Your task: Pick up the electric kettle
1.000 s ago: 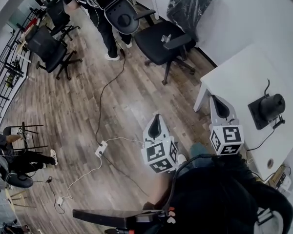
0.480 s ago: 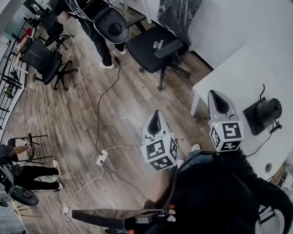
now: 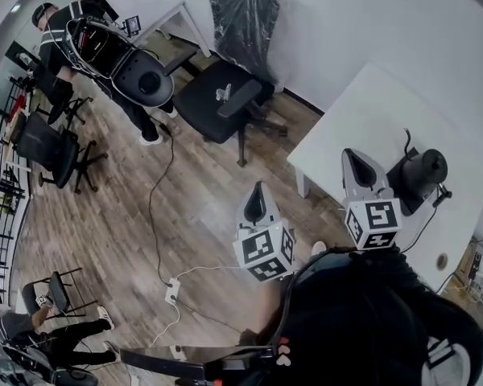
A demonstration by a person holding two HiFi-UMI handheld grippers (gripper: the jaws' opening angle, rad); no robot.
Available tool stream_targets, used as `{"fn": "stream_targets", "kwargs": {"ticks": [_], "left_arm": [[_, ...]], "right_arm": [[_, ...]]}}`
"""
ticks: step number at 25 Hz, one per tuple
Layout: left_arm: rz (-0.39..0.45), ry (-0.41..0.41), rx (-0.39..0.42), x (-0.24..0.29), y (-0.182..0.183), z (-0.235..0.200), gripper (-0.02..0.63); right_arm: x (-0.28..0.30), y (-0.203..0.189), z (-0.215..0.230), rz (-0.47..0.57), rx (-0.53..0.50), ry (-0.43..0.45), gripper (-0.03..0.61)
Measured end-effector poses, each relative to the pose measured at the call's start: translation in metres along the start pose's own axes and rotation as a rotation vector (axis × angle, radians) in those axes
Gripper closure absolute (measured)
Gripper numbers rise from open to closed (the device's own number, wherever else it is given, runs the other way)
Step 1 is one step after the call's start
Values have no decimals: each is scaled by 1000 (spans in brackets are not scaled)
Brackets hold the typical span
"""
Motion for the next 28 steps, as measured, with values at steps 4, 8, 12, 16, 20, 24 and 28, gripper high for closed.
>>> {"fn": "stream_targets", "kwargs": {"ticks": [4, 8, 12, 16, 20, 24, 28], "left_arm": [[-17, -63, 22, 11, 7, 27, 614], [-43, -152, 59, 27, 6, 55, 614], [-67, -264, 107, 48, 6, 94, 614], [-95, -407, 170, 66, 14, 139, 614], [-112, -561, 232, 85, 23, 186, 614], [-130, -723, 287, 100, 28, 236, 614], [-167, -864, 336, 104, 23, 277, 614]], "right_arm": [[-15, 5, 21, -5, 17, -73, 577], [-30, 2, 41, -6, 33, -162, 577], [-50, -1, 67, 0, 58, -285, 577], [-77, 4, 90, 6, 86, -440, 577], [-96, 8, 109, 16, 116, -600, 577], [-116, 12, 123, 26, 134, -754, 577], [-139, 11, 129, 19, 157, -904, 577]]}}
Point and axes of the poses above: the fingertips, and each gripper's own axes: x forward along the fingers, z to its right, y out of its top, the point moved 9 cm from there along -x, backward along the fingers, and after that the axes turned 12 degrees about y, right-handed, at the moved point
